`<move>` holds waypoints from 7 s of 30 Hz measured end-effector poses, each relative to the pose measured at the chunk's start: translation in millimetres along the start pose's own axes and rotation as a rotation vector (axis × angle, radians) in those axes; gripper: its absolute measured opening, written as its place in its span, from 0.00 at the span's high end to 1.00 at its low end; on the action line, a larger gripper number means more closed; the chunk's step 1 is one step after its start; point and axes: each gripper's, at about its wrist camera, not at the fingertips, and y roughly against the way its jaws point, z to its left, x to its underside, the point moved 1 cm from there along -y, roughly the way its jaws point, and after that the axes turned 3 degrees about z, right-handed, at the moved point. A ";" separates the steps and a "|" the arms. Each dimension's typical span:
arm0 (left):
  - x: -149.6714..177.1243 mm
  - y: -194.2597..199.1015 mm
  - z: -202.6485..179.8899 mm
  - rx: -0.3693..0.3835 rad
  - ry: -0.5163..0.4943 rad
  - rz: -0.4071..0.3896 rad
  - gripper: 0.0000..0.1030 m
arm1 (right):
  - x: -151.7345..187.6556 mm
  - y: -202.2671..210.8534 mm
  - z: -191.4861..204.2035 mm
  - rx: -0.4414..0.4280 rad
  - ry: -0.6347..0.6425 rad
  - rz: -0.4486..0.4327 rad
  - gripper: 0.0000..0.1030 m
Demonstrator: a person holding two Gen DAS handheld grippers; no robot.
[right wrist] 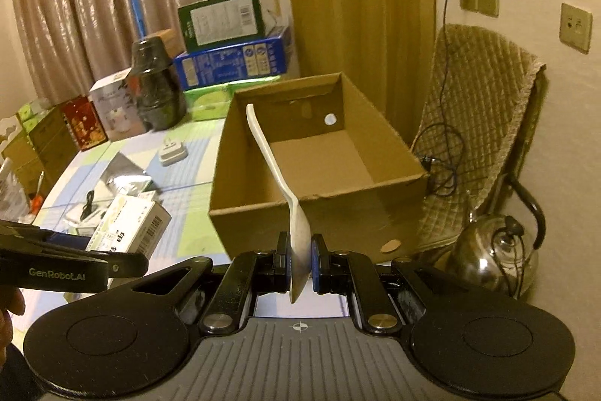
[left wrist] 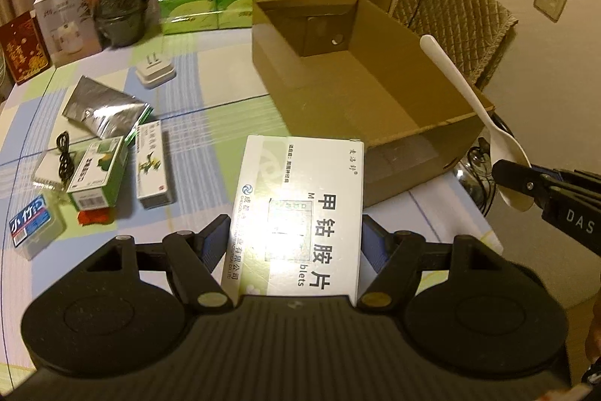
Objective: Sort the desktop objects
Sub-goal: 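Carry the medicine box in the left tool while the right tool carries the spoon to the cardboard box, then open the left tool over the cardboard box while the right tool releases the spoon inside, then withdraw both open tools from the cardboard box back over the table, then grasp the green-and-white box with the left tool while the right tool grasps the bird-print box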
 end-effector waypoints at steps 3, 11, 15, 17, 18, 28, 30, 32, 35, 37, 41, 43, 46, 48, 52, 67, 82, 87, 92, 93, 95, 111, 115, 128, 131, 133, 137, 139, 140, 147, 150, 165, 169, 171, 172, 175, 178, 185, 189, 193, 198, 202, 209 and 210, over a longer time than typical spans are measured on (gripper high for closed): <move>-3.2 1.1 -5.2 0.004 -0.005 -0.005 0.34 | -2.1 -0.1 -2.8 0.007 -0.001 -0.005 0.94; -10.2 0.3 -12.2 0.012 -0.003 -0.009 0.34 | -4.1 -0.9 -9.5 0.017 -0.006 -0.008 0.93; -12.4 -1.2 -14.1 0.017 0.000 -0.009 0.34 | -5.7 -2.3 -12.7 0.023 -0.008 -0.009 0.93; -13.9 -2.6 -15.7 0.020 0.001 -0.008 0.34 | -7.0 -3.9 -14.4 0.027 -0.006 -0.008 0.93; -15.1 -3.3 -16.6 0.021 0.003 -0.008 0.34 | -8.2 -4.9 -15.4 0.028 -0.006 -0.008 0.93; -36.0 -14.3 -29.1 0.041 0.005 -0.011 0.34 | -36.5 -22.4 -26.5 0.034 0.009 -0.026 0.93; -43.6 -17.1 -31.8 0.047 0.008 -0.013 0.34 | -44.2 -28.7 -28.9 0.033 0.013 -0.030 0.93; -51.5 -20.1 -34.0 0.053 0.009 -0.017 0.34 | -52.4 -36.1 -31.4 0.033 0.018 -0.031 0.93; -66.8 -26.6 -35.3 0.061 0.016 -0.022 0.34 | -63.8 -50.0 -35.4 0.035 0.024 -0.027 0.93; -78.0 -32.9 -36.7 0.067 0.021 -0.022 0.33 | -70.3 -60.8 -39.2 0.033 0.017 -0.020 0.93; -99.7 -47.4 -38.8 0.081 0.036 -0.017 0.33 | -81.0 -81.8 -49.5 0.033 -0.006 -0.001 0.93; -109.8 -54.7 -40.1 0.094 0.048 -0.016 0.33 | -85.7 -91.5 -54.0 0.036 -0.015 0.009 0.93; -123.0 -66.1 -44.8 0.108 0.051 -0.014 0.33 | -89.7 -104.3 -60.3 0.039 -0.021 0.025 0.93; -128.8 -74.1 -48.4 0.113 0.048 -0.013 0.33 | -90.4 -112.8 -63.8 0.040 -0.024 0.039 0.93; -134.1 -90.4 -54.4 0.123 0.037 -0.018 0.33 | -88.5 -125.8 -66.8 0.035 -0.033 0.064 0.93; -110.5 -73.8 -20.7 0.097 0.064 -0.103 0.31 | -78.0 -129.7 -65.1 -0.023 -0.094 0.055 0.68; -12.5 -0.3 64.8 -0.036 0.175 -0.127 0.19 | -37.7 -41.6 10.1 -0.127 -0.056 -0.024 0.43; 27.6 22.1 102.0 -0.126 0.233 -0.125 0.14 | -20.1 -28.9 47.6 -0.186 -0.016 -0.013 0.26; 55.4 40.6 132.1 -0.184 0.286 -0.123 0.13 | -5.5 -30.1 80.4 -0.225 0.035 0.015 0.20; 59.1 44.7 137.6 -0.191 0.298 -0.127 0.12 | -4.1 -29.8 86.1 -0.234 0.041 0.016 0.19; 64.3 52.8 146.3 -0.207 0.314 -0.135 0.11 | -1.9 -29.5 95.7 -0.250 0.051 0.014 0.17; 83.6 105.4 161.0 -0.297 0.332 -0.183 0.07 | 9.3 -26.3 116.2 -0.304 0.089 0.010 0.10; 83.3 104.2 162.0 -0.294 0.313 -0.185 0.06 | 10.5 -29.9 121.1 -0.294 0.101 0.013 0.10; 65.2 59.7 176.1 -0.263 0.208 -0.166 0.06 | 18.2 -56.0 139.6 -0.273 0.150 0.029 0.10; 63.5 45.1 184.1 -0.266 0.200 -0.154 0.06 | 20.1 -76.0 147.3 -0.275 0.176 0.042 0.10; 61.5 33.4 189.0 -0.270 0.186 -0.140 0.06 | 21.8 -91.8 152.4 -0.275 0.188 0.054 0.10; 56.8 11.4 200.0 -0.275 0.161 -0.121 0.06 | 24.5 -124.3 166.5 -0.280 0.225 0.069 0.10; 54.2 0.6 206.1 -0.270 0.153 -0.119 0.06 | 26.8 -139.9 173.3 -0.282 0.247 0.070 0.10; 52.5 -6.0 209.2 -0.267 0.148 -0.116 0.06 | 28.1 -147.5 176.2 -0.283 0.259 0.073 0.10; 42.6 -42.7 222.9 -0.250 0.106 -0.118 0.08 | 34.6 -193.0 183.4 -0.296 0.276 0.091 0.22; 39.4 -52.9 229.9 -0.241 0.121 -0.129 0.09 | 36.5 -207.8 188.2 -0.316 0.275 0.096 0.26; 25.4 -75.6 244.5 -0.149 0.224 -0.127 0.09 | 39.5 -254.8 219.8 -0.342 0.308 0.095 0.45; 23.3 -77.8 236.5 -0.166 0.170 -0.131 0.09 | 40.7 -253.6 217.8 -0.293 0.360 0.078 0.63; 21.7 -81.5 232.7 -0.162 0.153 -0.127 0.09 | 41.4 -249.9 209.9 -0.263 0.354 0.079 0.66; 20.7 -83.7 230.6 -0.162 0.143 -0.124 0.10 | 41.6 -247.5 205.6 -0.251 0.349 0.082 0.66; 16.3 -90.5 225.2 -0.141 0.132 -0.120 0.14 | 42.8 -238.2 193.0 -0.204 0.339 0.082 0.66; 13.1 -98.8 217.6 -0.148 0.103 -0.106 0.15 | 44.5 -232.0 181.9 -0.172 0.336 0.083 0.66; 13.9 -115.5 210.6 -0.206 0.054 -0.072 0.28 | 42.5 -231.5 177.3 -0.174 0.332 0.079 0.63; 13.9 -121.9 209.9 -0.193 0.079 -0.068 0.30 | 42.0 -236.3 177.5 -0.170 0.336 0.081 0.57; 11.8 -126.3 208.3 -0.198 0.088 -0.072 0.39 | 40.2 -242.1 175.4 -0.169 0.323 0.082 0.56; 11.8 -127.7 208.7 -0.205 0.094 -0.064 0.47 | 39.2 -248.5 178.6 -0.168 0.336 0.067 0.56; 12.9 -127.6 209.0 -0.223 0.088 -0.070 0.49 | 38.4 -252.7 178.9 -0.171 0.334 0.064 0.56; 14.4 -128.4 203.4 -0.246 0.055 -0.079 0.50 | 35.4 -256.1 179.7 -0.173 0.325 0.049 0.57; 14.9 -128.5 202.5 -0.245 0.050 -0.081 0.50 | 35.2 -256.8 179.6 -0.174 0.324 0.049 0.57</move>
